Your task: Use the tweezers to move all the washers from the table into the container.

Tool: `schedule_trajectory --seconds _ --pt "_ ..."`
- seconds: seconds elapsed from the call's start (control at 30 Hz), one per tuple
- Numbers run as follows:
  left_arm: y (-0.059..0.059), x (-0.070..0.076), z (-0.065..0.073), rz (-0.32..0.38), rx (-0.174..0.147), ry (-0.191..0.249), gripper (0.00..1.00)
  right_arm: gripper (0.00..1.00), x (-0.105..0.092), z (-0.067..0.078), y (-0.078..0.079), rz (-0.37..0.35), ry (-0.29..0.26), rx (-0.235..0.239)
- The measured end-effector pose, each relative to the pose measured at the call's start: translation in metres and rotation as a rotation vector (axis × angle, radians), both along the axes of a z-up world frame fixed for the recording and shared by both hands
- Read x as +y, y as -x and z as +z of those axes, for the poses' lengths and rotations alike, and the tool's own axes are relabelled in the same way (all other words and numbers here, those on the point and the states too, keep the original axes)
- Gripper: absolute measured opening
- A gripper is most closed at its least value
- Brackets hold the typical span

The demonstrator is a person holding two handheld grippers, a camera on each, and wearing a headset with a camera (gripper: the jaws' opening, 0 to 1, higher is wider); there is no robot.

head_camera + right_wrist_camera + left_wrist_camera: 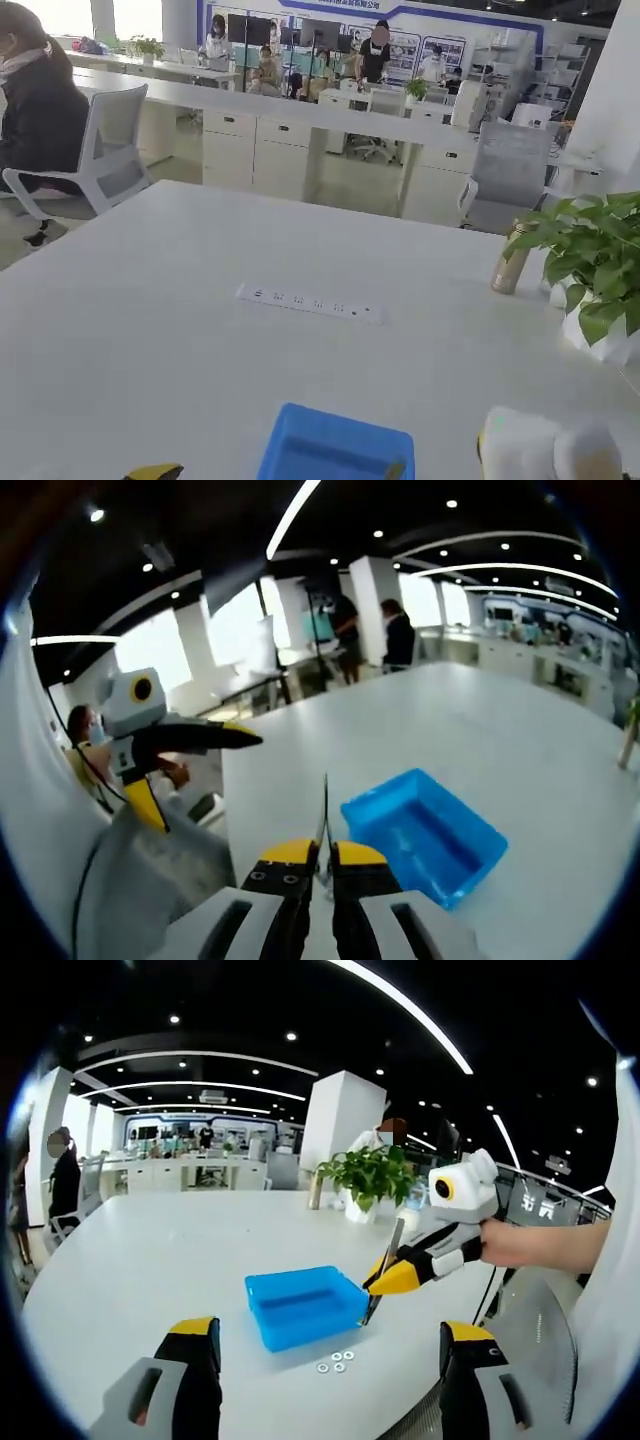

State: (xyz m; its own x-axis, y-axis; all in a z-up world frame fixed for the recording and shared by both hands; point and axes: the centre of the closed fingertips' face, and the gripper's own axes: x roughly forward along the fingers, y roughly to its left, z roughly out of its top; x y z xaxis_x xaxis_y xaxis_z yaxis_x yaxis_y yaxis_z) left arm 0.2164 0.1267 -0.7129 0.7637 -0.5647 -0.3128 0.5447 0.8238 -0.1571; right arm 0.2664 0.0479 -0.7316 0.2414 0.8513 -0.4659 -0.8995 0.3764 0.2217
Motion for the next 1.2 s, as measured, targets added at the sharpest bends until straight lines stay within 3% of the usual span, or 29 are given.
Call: schedule_trajectory --seconds 0.17,0.43,0.5,0.6,0.7,0.87,1.03,1.2 --pt "0.005 0.000 -0.002 -0.004 0.010 0.008 0.90 0.02 -0.005 0.012 -0.018 -0.043 -0.067 0.046" --pt "0.008 0.004 -0.003 0.004 0.017 0.008 0.88 0.02 -0.010 0.007 -0.045 -0.100 -0.065 0.102" --pt "0.009 0.007 -0.005 0.007 0.021 -0.002 0.87 0.03 -0.013 0.001 -0.053 -0.119 -0.041 0.099" --pt "0.009 0.008 -0.007 0.010 0.030 -0.002 0.88 0.03 -0.022 -0.021 -0.071 -0.157 0.039 0.087" --pt "0.010 0.008 -0.007 0.011 0.030 -0.002 0.88 0.03 -0.028 -0.035 -0.086 -0.205 0.076 0.086" --pt "0.011 0.009 -0.009 0.014 0.036 -0.001 0.87 0.03 -0.028 -0.053 -0.102 -0.224 0.110 0.081" --pt "0.012 0.011 -0.010 0.019 0.041 -0.002 0.87 0.03 -0.031 -0.071 -0.108 -0.207 0.185 0.034" --pt "0.013 0.014 -0.011 0.030 0.043 0.000 0.86 0.03 -0.031 -0.081 -0.106 -0.203 0.196 0.046"
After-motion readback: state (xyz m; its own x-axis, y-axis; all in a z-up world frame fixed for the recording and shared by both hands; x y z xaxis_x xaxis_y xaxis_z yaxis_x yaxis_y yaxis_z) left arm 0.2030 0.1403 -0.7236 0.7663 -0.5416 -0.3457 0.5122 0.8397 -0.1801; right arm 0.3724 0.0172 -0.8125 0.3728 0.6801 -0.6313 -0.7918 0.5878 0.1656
